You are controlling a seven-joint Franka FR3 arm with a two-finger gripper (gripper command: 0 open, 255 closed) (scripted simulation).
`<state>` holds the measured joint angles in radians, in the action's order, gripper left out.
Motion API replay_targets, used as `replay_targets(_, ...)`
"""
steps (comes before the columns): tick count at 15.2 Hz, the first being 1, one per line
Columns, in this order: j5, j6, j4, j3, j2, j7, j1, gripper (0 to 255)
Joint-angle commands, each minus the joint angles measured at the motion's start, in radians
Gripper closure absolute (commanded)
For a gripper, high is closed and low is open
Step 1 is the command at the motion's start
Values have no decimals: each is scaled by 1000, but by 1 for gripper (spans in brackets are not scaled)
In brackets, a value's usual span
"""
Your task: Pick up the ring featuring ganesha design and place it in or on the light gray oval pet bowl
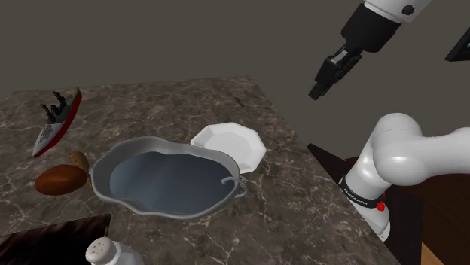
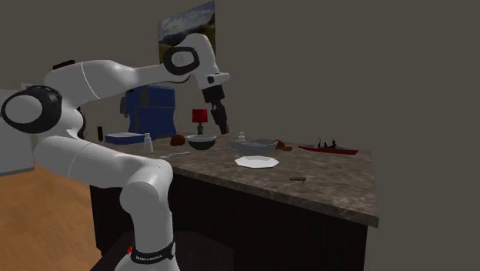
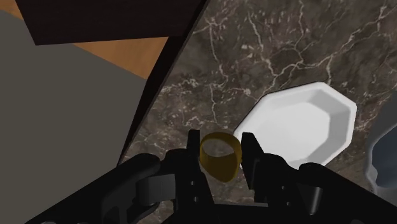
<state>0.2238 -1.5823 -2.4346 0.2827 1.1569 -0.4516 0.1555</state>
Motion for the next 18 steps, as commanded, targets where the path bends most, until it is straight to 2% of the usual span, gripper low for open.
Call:
replay_targets(1,-2,8,18,-1,-10,-1,-2,255)
replay_targets(10,81,-119,196,222,-272,-146,-64,255)
replay_targets(18,58,-193,431,456,-534,-298,-186,255)
